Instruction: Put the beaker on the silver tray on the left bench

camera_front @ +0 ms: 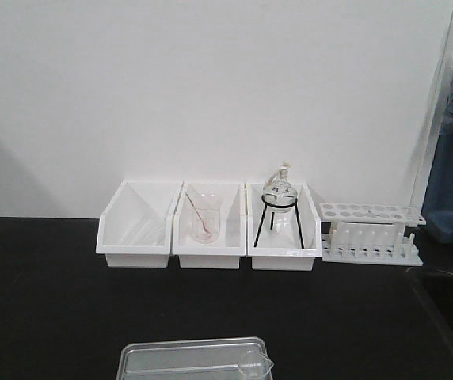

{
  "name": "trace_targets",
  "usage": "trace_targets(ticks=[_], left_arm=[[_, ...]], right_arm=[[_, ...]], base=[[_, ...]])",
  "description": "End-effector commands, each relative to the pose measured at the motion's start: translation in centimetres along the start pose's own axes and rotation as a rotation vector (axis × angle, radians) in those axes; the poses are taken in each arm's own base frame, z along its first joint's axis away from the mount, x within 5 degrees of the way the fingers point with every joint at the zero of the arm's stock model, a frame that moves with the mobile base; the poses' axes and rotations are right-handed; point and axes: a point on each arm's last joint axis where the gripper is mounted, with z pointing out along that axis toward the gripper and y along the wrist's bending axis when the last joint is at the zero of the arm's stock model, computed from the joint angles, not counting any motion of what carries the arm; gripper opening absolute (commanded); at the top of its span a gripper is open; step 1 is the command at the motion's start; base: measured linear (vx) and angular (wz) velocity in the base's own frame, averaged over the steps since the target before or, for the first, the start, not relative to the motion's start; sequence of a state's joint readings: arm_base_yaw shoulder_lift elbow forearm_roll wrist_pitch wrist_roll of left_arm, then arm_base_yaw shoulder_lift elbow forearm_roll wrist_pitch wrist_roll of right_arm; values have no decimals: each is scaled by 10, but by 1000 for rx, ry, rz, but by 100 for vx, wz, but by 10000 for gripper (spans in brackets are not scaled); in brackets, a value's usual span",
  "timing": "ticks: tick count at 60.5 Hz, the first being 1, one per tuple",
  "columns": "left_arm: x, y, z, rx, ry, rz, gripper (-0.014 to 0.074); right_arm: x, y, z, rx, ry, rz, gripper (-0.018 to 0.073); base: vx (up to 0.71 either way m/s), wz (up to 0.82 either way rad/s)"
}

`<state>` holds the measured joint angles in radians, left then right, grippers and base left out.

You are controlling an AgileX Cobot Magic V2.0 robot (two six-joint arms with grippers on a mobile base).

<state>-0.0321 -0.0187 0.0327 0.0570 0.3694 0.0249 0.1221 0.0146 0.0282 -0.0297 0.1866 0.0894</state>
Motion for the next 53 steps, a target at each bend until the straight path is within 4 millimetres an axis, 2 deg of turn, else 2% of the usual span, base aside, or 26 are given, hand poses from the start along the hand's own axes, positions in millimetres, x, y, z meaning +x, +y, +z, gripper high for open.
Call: trace_targets(ticks=[1, 12, 53], left_arm=[[-1, -1, 2, 9, -63, -2, 1], [-1, -1, 2, 9, -63, -2, 1], [-1, -1, 2, 9, -63, -2, 1]], right_arm=[[-7, -1, -3, 13, -123, 1, -11], [-13, 0, -4, 9, -183, 8, -11], [-13, 0, -3, 8, -182, 12, -11]], base=[[0, 0], [0, 0], [0, 0]])
